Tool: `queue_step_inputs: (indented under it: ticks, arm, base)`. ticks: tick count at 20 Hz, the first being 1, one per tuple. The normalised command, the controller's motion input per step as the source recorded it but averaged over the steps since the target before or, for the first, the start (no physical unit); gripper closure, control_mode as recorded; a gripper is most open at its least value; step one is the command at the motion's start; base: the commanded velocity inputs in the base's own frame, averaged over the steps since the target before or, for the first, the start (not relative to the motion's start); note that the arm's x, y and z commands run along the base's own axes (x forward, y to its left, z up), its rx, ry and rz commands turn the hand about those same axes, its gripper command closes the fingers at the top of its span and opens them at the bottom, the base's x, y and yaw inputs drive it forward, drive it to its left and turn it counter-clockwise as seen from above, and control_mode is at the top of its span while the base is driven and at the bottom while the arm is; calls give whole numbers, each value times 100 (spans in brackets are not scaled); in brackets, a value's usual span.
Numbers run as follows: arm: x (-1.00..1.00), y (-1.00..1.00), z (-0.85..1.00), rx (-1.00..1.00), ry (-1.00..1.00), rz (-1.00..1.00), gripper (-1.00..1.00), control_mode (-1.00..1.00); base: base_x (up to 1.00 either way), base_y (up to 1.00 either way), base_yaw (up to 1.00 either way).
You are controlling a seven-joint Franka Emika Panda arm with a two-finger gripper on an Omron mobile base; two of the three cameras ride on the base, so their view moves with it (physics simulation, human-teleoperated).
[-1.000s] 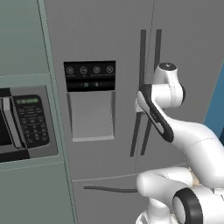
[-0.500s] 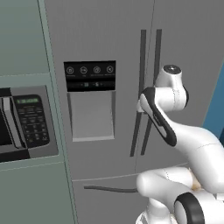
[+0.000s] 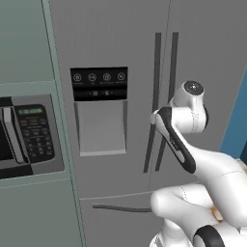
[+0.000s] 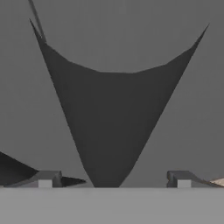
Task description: Retrieve a lemon from the fridge and place it on the cutting board with the fish.
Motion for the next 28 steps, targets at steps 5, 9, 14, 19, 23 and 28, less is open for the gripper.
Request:
queue_step_inputs:
  ticks: [5,9,14,19,23,28]
  arm:
    - [32,0,0,0,-9,2,-100,-100]
    - [30,0,-16,0,-17,7,-100,-100]
    - [34,-2,-15,0,-18,13,-100,-100]
    - [40,0,-2,0,-16,12,100,-100]
    - [21,0,-1,0,-11,4,100,-100]
    - [-5,-13,3,-1,-1,-1,100,-100]
  base:
    - [0,0,0]
    - [0,0,0]
    - [0,0,0]
    - [0,0,0]
    - [0,0,0]
    - [0,0,0]
